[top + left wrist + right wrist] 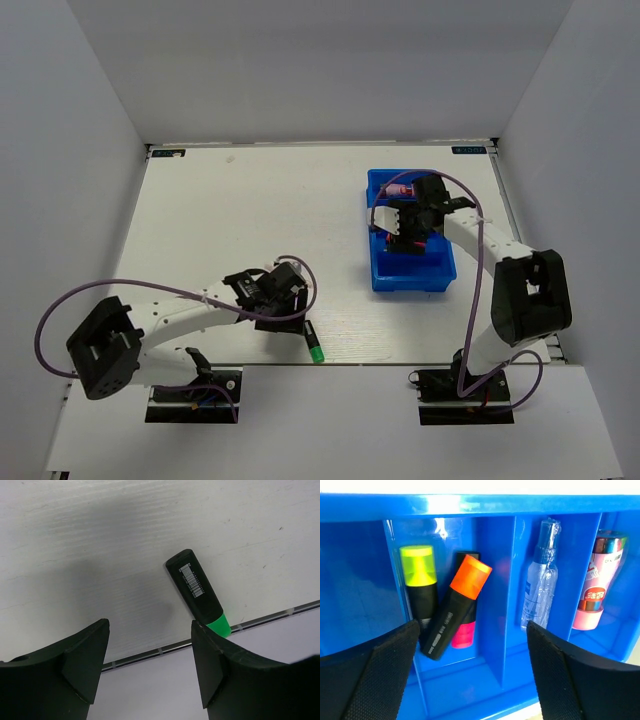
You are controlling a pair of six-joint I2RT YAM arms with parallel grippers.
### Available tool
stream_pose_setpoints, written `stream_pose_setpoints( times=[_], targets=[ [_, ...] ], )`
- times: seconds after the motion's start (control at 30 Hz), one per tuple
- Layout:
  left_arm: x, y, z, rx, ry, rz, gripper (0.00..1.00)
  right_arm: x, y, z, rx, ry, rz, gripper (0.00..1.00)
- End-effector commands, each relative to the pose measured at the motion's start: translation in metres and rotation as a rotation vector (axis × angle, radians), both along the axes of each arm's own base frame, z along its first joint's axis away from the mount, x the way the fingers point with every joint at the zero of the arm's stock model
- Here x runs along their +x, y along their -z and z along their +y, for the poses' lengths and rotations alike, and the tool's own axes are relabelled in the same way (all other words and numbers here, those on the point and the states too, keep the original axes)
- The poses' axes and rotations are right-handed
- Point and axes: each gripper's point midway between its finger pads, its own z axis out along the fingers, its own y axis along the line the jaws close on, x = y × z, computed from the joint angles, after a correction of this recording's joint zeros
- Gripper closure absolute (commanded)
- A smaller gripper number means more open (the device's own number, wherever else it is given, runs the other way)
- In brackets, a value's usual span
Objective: Sort the stationery into containers
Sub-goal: Place the pen in the storage box, then pick up the pen from the center of the board.
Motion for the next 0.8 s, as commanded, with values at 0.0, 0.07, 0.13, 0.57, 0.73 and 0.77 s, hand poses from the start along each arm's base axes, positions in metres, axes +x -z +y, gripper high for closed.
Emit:
stream_pose_setpoints(
  times=[0.0, 0.07, 0.13, 0.57, 0.73, 0.77],
  targets=[
    [0.009, -0.01, -0.019, -0.034, 0.012, -0.03, 0.23, 0.01, -0.032, 0.007, 0.087, 0.028, -0.052, 0.12],
    [0.008, -0.006, -0.024, -0.022, 0.027, -0.022, 0.25, -0.001, -0.041, 0.008, 0.142, 0.082, 0.0, 0.22],
    [0.008, -0.007, -0.03, -0.024, 0.031, -0.029, 0.25, -0.003, -0.061, 0.015, 0.236, 0.14, 0.024, 0.77],
    [0.006, 0.005, -0.033, 0.183, -0.247, -0.014, 0.26, -0.06, -0.127, 0.036, 0.64, 0.311, 0.076, 0.85],
    [0.002, 0.028, -0.046, 0.168, -0.346, -0.032, 0.28, -0.077, -0.135, 0.035, 0.682, 0.322, 0.081, 0.71],
    [0.004, 0.029, -0.05, 0.164, -0.354, -0.039, 0.29, -0.08, -0.132, 0.035, 0.68, 0.328, 0.096, 0.71]
  ],
)
